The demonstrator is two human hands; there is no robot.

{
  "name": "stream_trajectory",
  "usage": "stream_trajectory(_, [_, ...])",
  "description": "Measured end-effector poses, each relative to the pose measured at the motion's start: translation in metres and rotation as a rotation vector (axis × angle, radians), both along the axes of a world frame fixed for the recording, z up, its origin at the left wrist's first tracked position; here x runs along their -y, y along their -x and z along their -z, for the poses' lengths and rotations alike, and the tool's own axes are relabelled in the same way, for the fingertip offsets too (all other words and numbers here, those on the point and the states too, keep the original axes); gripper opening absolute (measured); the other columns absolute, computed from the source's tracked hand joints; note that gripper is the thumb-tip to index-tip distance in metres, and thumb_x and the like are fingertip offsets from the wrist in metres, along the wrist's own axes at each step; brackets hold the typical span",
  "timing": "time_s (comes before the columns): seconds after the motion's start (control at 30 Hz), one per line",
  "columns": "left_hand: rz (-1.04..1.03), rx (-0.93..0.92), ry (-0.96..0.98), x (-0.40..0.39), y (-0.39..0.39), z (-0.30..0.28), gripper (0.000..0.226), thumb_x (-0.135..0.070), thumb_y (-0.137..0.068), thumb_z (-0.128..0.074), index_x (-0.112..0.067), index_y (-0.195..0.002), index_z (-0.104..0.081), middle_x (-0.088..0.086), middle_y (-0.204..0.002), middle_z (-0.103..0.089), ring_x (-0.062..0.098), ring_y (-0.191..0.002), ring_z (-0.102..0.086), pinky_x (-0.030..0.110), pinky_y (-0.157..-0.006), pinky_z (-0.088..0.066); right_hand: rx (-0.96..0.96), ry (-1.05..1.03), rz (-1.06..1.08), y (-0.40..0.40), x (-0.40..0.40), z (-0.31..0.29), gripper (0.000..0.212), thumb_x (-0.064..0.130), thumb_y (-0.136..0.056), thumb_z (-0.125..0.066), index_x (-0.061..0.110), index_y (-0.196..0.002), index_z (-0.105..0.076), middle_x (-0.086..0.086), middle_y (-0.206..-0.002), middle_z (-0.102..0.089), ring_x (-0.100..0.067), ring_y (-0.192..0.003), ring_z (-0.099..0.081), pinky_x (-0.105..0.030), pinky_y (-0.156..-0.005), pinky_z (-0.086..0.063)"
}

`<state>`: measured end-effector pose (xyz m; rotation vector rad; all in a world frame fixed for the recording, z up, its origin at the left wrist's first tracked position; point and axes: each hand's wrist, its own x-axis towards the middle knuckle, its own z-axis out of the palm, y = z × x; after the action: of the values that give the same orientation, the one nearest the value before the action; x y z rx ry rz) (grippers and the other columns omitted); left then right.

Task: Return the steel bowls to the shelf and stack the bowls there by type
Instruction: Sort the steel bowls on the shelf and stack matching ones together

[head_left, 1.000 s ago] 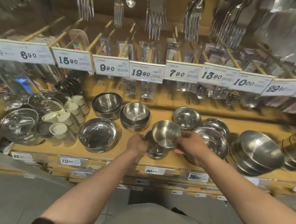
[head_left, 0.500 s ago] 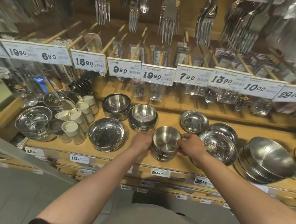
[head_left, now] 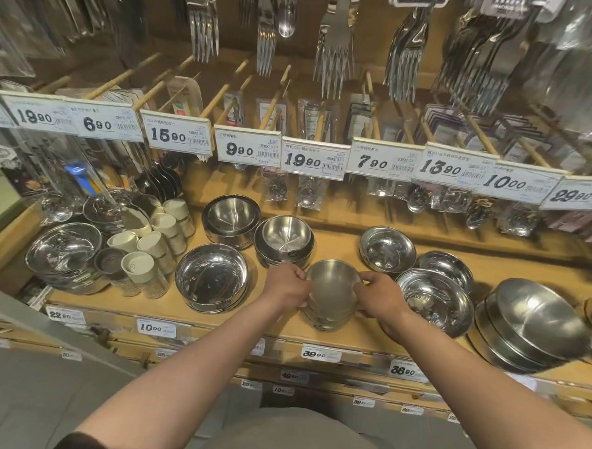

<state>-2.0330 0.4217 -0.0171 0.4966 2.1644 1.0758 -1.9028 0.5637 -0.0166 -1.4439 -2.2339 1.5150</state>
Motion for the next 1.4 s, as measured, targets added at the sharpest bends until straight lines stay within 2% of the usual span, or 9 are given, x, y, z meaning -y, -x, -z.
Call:
stream_trajectory(0.1, [0.014,-0.032,0.019,-0.001,0.0,0.001,0.027,-0.019,-0.088,-0.064,-0.019,-0.064,-0.054,0.007,-0.063,-0.058,0.017,-0.051,-0.059,0.009,-0.042,-0.04,0.018,0.09,0.004,-0.002,0.001,0.002,0.047,0.03,-0.096,-0.059,0.012,-0.139,-0.054,-0.008,-0.093,-0.07,-0.022,-0.073,-0.069,-0.035,-0.062,-0.062])
stream_trajectory(0.2, [0.049,0.007,0.026,-0.001,0.003,0.002,0.027,-0.025,-0.089,-0.064,-0.016,-0.066,-0.055,0.007,-0.062,-0.054,0.016,-0.051,-0.054,0.018,-0.046,-0.042,-0.003,0.237,0.049,-0.003,0.007,0.008,0.041,0.035,-0.095,-0.062,0.007,-0.125,-0.058,-0.009,-0.106,-0.066,-0.02,-0.083,-0.068,-0.03,-0.06,-0.06])
stream_trajectory(0.27, [0.064,0.074,0.011,-0.002,0.004,0.002,0.027,-0.023,-0.091,-0.065,-0.014,-0.068,-0.055,0.006,-0.061,-0.052,0.012,-0.044,-0.053,0.023,-0.049,-0.051,-0.052,0.279,0.079,-0.003,0.011,0.013,0.032,0.031,-0.095,-0.064,0.005,-0.113,-0.062,-0.012,-0.101,-0.068,-0.019,-0.074,-0.069,-0.029,-0.058,-0.059])
stream_trajectory(0.4, [0.041,0.134,-0.007,-0.002,0.004,0.002,0.021,-0.019,-0.094,-0.063,-0.012,-0.077,-0.055,0.007,-0.064,-0.049,0.018,-0.053,-0.054,0.044,-0.076,-0.063,-0.073,0.208,0.096,-0.001,0.011,0.016,0.012,0.02,-0.094,-0.064,0.01,-0.1,-0.066,-0.011,-0.088,-0.071,-0.017,-0.064,-0.07,-0.034,-0.059,-0.063])
stream_trajectory(0.6, [-0.024,0.125,-0.021,-0.001,0.002,0.007,0.04,-0.015,-0.094,-0.062,-0.017,-0.058,-0.044,0.003,-0.054,-0.043,0.013,-0.044,-0.048,0.048,-0.075,-0.062,-0.076,0.168,0.071,0.002,0.009,0.014,0.007,0.019,-0.095,-0.062,0.016,-0.1,-0.066,-0.011,-0.087,-0.071,-0.018,-0.071,-0.069,-0.032,-0.059,-0.062])
stream_trajectory(0.8, [-0.008,0.12,-0.023,-0.003,0.006,0.008,0.032,-0.014,-0.091,-0.062,-0.016,-0.062,-0.049,0.007,-0.063,-0.047,0.015,-0.053,-0.052,0.041,-0.071,-0.065,-0.081,0.222,0.07,0.001,0.009,0.013,0.014,0.022,-0.096,-0.062,0.012,-0.105,-0.065,-0.009,-0.087,-0.067,-0.018,-0.072,-0.066,-0.037,-0.068,-0.064])
stream_trajectory(0.97, [0.032,0.13,0.0,-0.005,0.009,0.007,0.028,-0.026,-0.086,-0.073,-0.015,-0.07,-0.053,0.012,-0.077,-0.052,0.024,-0.068,-0.059,0.029,-0.059,-0.061,-0.069,0.324,0.088,0.003,0.012,0.009,0.01,0.025,-0.097,-0.061,0.017,-0.103,-0.062,-0.006,-0.095,-0.067,-0.019,-0.08,-0.067,-0.026,-0.054,-0.059])
stream_trajectory(1.23, [0.006,0.167,0.021,-0.006,0.008,0.006,0.025,-0.021,-0.089,-0.07,-0.017,-0.074,-0.049,0.006,-0.079,-0.052,0.025,-0.073,-0.058,0.026,-0.055,-0.061,-0.048,0.288,0.101,0.006,0.012,0.009,0.019,0.025,-0.096,-0.062,0.013,-0.111,-0.065,-0.013,-0.104,-0.071,-0.024,-0.081,-0.07,-0.035,-0.067,-0.063])
stream_trajectory(1.4, [0.004,0.204,0.02,-0.005,0.008,0.003,0.024,-0.021,-0.089,-0.07,-0.017,-0.077,-0.05,0.006,-0.081,-0.055,0.023,-0.073,-0.062,0.023,-0.056,-0.059,-0.049,0.315,0.102,0.004,0.012,0.006,0.02,0.023,-0.097,-0.06,0.013,-0.114,-0.063,-0.009,-0.102,-0.068,-0.02,-0.084,-0.067,-0.027,-0.058,-0.059])
